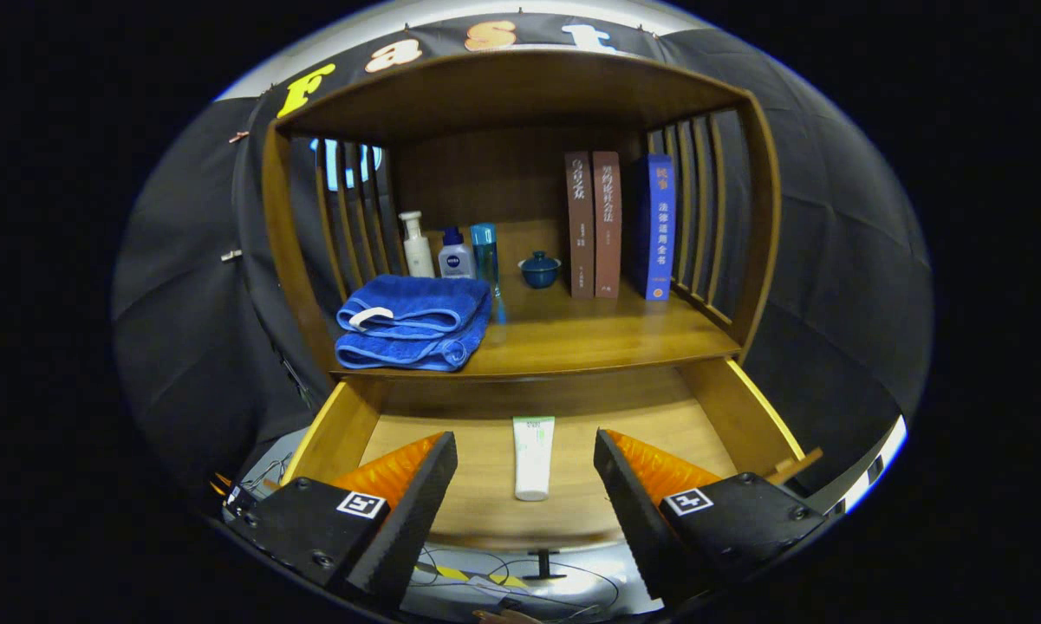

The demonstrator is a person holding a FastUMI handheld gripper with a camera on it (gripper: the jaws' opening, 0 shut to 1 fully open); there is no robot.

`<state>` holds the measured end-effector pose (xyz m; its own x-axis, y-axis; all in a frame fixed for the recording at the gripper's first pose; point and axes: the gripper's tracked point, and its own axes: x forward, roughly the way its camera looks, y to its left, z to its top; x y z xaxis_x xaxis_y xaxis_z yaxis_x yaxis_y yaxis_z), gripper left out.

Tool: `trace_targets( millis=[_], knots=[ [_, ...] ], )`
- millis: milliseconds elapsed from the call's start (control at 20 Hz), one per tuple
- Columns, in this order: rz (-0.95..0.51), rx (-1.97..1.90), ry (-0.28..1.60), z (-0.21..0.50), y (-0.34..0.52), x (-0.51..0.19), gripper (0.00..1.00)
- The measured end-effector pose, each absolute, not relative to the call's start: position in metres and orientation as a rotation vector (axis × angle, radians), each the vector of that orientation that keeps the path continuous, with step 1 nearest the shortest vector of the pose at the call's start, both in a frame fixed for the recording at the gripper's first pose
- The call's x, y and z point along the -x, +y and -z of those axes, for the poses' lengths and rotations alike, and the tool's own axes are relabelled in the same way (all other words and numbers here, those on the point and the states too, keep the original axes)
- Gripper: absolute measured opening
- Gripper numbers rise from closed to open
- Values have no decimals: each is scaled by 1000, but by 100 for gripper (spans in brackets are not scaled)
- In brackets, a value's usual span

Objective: Pull open the drawer, take out the items inside it, and place them on the countertop above the cabinet.

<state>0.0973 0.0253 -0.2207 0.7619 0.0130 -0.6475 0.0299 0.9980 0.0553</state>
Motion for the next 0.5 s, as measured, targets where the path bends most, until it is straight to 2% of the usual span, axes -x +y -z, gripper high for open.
trace_targets(
  millis=[250, 500],
  knots=[
    [26, -90, 925, 283, 24, -145, 100],
    [43, -68, 1159, 351, 21, -149, 99]
  ],
)
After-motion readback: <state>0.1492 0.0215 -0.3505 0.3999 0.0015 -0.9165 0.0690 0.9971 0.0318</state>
